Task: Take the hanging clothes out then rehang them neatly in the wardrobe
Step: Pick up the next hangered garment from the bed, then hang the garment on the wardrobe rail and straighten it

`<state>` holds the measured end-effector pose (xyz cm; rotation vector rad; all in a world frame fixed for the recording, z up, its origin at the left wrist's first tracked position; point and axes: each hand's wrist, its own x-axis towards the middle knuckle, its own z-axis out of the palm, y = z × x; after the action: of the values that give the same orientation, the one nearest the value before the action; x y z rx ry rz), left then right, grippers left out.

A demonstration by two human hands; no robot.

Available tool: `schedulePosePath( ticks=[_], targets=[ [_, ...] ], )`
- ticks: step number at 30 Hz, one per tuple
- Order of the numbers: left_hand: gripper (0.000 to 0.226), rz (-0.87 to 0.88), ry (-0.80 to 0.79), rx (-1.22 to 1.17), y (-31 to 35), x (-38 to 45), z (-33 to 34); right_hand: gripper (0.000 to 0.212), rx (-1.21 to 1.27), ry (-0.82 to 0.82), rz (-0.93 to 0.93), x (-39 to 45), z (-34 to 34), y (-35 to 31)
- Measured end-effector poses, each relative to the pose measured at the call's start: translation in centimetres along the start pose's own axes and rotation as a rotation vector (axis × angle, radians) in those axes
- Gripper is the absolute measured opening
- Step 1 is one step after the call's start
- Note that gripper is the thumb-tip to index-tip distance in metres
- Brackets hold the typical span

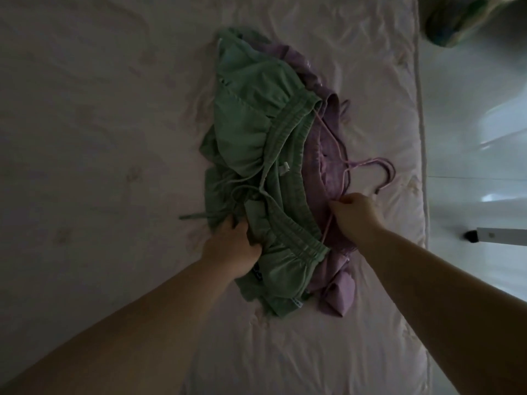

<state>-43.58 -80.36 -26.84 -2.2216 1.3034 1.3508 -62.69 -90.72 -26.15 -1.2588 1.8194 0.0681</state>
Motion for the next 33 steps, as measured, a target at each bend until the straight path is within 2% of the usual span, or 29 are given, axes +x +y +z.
schedulePosePath(
  ticks=[4, 6, 9, 12, 17, 20, 24, 26, 33],
  targets=[
    [0.066, 0.008, 0.002, -0.013, -0.2, -0.6, -0.6, 0.027, 0.127, 0.058, 0.055, -1.3, -0.3, -0.5],
    [0.056, 0.002, -0.005, -0.066, -0.1, -1.1, -1.5, 0.024, 0.179, 0.061, 0.048, -2.4, -0.9, -1.1],
    [0.042, -0.021, -0.017, -0.186, 0.0, -2.8, -3.1, 0.019, 0.278, 0.023, 0.039, -4.8, -1.9, -2.6],
    [0.041, 0.012, -0.018, -0.231, 0.1, -5.2, -4.8, 0.02, 0.35, -0.002, -0.006, -7.8, -2.5, -4.7],
    [0.035, 0.161, -0.001, -0.261, 0.7, -10.4, -7.9, 0.019, 0.408, -0.002, -0.117, -13.7, -2.9, -9.0],
    [0.027, 0.257, 0.018, -0.34, 0.6, -14.6, -9.8, 0.017, 0.538, -0.001, -0.158, -17.5, -3.0, -11.8],
    [0.035, 0.398, 0.042, -0.387, -0.3, -20.9, -12.8, 0.018, 0.708, -0.01, -0.191, -22.8, -3.4, -15.9],
    [0.026, 0.421, 0.1, -0.358, -1.3, -23.3, -14.4, 0.017, 0.733, 0.007, -0.212, -25.4, -3.3, -17.9],
    [0.019, 0.43, 0.442, -0.271, -6.4, -30.5, -20.2, 0.017, 0.808, 0.008, -0.3, -34.6, -2.7, -24.7]
  ],
)
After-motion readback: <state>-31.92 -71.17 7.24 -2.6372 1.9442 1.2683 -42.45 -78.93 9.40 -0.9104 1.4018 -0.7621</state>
